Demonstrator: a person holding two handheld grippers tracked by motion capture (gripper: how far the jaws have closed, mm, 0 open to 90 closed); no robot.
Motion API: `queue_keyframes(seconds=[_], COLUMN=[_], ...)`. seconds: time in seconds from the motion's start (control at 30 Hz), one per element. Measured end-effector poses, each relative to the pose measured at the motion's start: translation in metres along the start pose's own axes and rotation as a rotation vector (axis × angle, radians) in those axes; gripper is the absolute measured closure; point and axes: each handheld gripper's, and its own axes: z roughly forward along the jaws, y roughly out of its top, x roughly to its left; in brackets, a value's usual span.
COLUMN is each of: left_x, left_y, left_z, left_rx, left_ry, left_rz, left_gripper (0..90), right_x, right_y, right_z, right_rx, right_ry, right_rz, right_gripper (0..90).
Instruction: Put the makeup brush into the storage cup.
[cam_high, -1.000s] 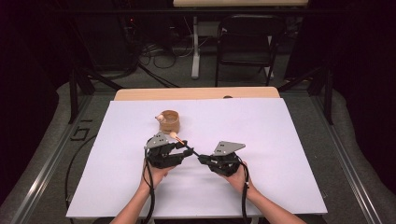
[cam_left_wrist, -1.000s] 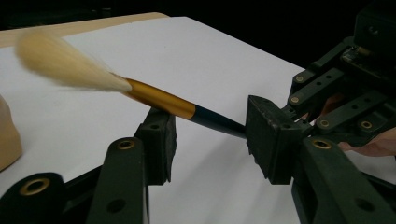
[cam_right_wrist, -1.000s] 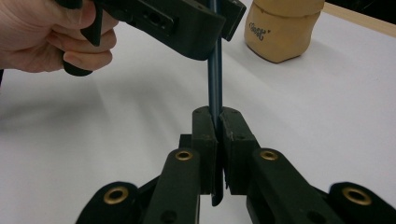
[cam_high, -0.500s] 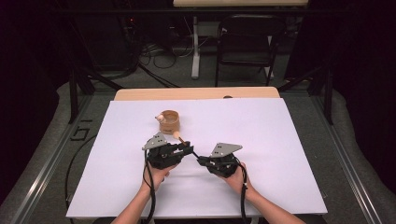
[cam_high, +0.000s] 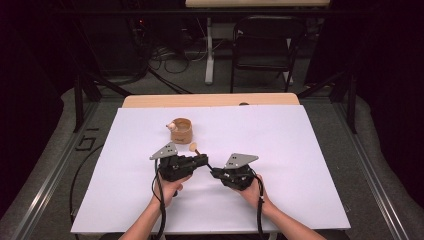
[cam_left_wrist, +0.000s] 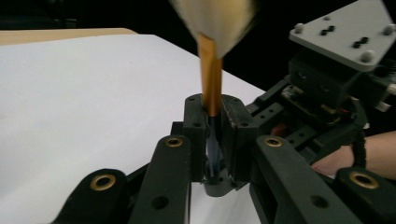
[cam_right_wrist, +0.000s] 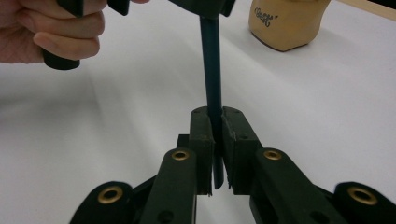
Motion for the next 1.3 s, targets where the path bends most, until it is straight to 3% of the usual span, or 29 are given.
queue_keyframes(seconds=[0.27, 0.3, 0.37, 0.4, 0.5, 0.53, 0.7, 0.97, 1.0, 1.3], left_x=[-0.004, -0.004, -0.004, -0.003, -0.002, -0.001, 0.0, 0.006, 0.006, 0.009], left_y=[0.003, 0.004, 0.005, 0.005, 0.007, 0.009, 0.013, 0.02, 0.022, 0.026], left_z=[-0.002, -0.003, -0.005, -0.007, -0.01, -0.013, -0.022, -0.036, -0.039, -0.047], left_rx=[0.011, 0.01, 0.009, 0.009, 0.01, 0.013, 0.011, 0.036, 0.047, 0.073], left_ry=[0.003, 0.009, 0.017, 0.024, 0.035, 0.051, 0.081, 0.15, 0.181, 0.202], left_rz=[0.033, 0.037, 0.043, 0.049, 0.05, 0.057, 0.07, 0.087, 0.093, 0.107], left_gripper=[83.3, 83.3, 83.3, 83.2, 83.3, 83.3, 83.2, 83.3, 83.3, 83.3], right_x=[-0.002, -0.002, -0.003, -0.004, -0.006, -0.007, -0.011, -0.02, -0.022, -0.024], right_y=[0.001, 0.001, 0.001, 0.002, 0.002, 0.003, 0.002, -0.001, -0.003, -0.009], right_z=[-0.003, -0.004, -0.006, -0.009, -0.012, -0.016, -0.031, -0.054, -0.059, -0.073], right_rx=[-0.003, 0.0, 0.0, -0.012, -0.023, -0.039, -0.072, -0.107, -0.107, -0.099], right_ry=[-0.017, -0.033, -0.037, -0.041, -0.05, -0.047, -0.067, -0.101, -0.107, -0.124], right_rz=[0.01, 0.019, 0.019, 0.024, 0.024, 0.026, 0.031, 0.049, 0.056, 0.042], right_gripper=[62.1, 52.9, 52.3, 43.9, 37.1, 28.9, 18.0, 11.6, 10.0, 3.6])
